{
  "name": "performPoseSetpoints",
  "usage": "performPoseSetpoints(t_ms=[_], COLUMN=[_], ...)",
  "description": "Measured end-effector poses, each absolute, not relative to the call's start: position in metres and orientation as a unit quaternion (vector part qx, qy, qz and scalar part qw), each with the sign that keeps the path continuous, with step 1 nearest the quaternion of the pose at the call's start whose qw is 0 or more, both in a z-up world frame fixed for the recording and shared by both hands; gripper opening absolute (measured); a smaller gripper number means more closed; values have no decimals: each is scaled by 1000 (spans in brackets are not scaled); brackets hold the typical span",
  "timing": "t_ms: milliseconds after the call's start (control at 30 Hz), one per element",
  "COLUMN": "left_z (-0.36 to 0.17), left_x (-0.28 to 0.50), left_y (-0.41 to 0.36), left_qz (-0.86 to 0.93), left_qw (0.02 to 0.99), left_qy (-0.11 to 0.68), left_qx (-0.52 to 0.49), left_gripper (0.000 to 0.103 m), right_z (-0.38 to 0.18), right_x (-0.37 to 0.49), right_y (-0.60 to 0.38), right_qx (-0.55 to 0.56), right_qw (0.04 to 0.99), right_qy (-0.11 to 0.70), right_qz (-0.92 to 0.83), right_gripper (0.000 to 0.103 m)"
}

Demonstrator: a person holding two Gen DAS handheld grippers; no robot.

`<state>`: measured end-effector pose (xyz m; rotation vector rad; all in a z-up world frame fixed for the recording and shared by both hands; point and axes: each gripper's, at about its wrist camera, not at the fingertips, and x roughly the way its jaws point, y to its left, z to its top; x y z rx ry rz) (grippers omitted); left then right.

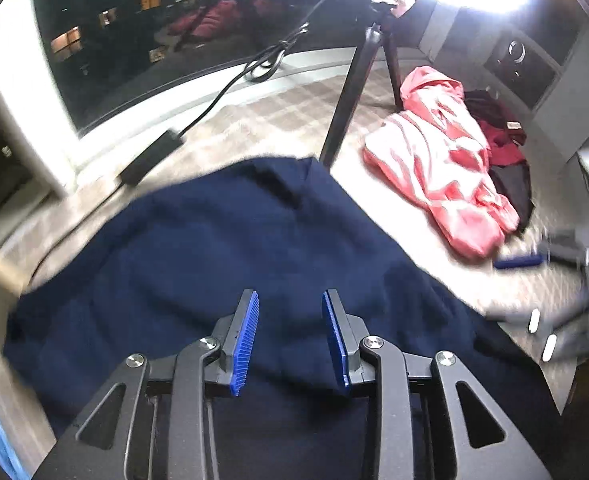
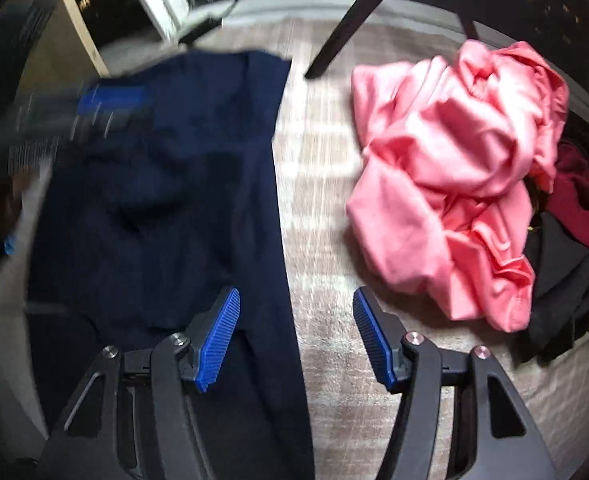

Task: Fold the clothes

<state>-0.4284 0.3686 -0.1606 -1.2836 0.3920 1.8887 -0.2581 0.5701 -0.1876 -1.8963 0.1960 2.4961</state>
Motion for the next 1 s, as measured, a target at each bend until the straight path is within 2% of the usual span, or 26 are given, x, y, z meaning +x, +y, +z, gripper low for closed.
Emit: performPoseSetpoints(t_ms=[100, 367, 467, 500, 533, 567, 600, 733, 767, 833, 867, 900, 1000], left_z=[-165, -183, -195, -195, -195, -194, -191, -178, -174, -168, -166, -165, -167], left_x=[-441, -465, -469, -469, -469, -469, -470, -476, -478, -481, -482, -483, -488], left_y=[397, 465, 473, 473, 473, 471, 468, 454, 451, 446, 444, 443, 448], left_qz=[728, 701, 684, 685, 685, 685, 685, 695, 698, 702, 704, 705, 708], left_qw=[430, 441, 442, 443, 444, 448, 452, 464, 465, 465, 465, 464, 463], left_qy=[147, 242, 251, 250, 248, 237, 224, 165, 155, 138, 131, 128, 116], left_qx=[-514, -506, -522, -522, -522, -524, -525, -523, -522, -521, -521, -521, -520], left_gripper=[32, 32, 30, 28, 15, 6, 2, 2, 2, 2, 2, 2, 2], right_z=[-189, -181, -180, -183, -185, -186, -190, -203, -206, -205, -204, -205, -206], right_x=[-251, -222, -216, -217, -218, -224, -225, -229, -229, -228, -227, -227, -227], right_y=[565, 565, 556, 554, 551, 548, 546, 549, 551, 562, 567, 575, 597], right_qx=[-594, -578, -576, -577, -578, -579, -581, -587, -588, -580, -576, -575, -574], right_qw=[-7, -30, -36, -38, -40, -36, -31, -19, -18, -8, -4, 1, 14], right_qy=[57, 73, 55, 47, 38, 31, 22, 0, 2, 24, 35, 53, 99], right_qz=[802, 812, 815, 815, 814, 814, 813, 809, 809, 814, 817, 816, 813], right_gripper=[58, 58, 58, 58, 58, 58, 58, 58, 53, 33, 18, 9, 6])
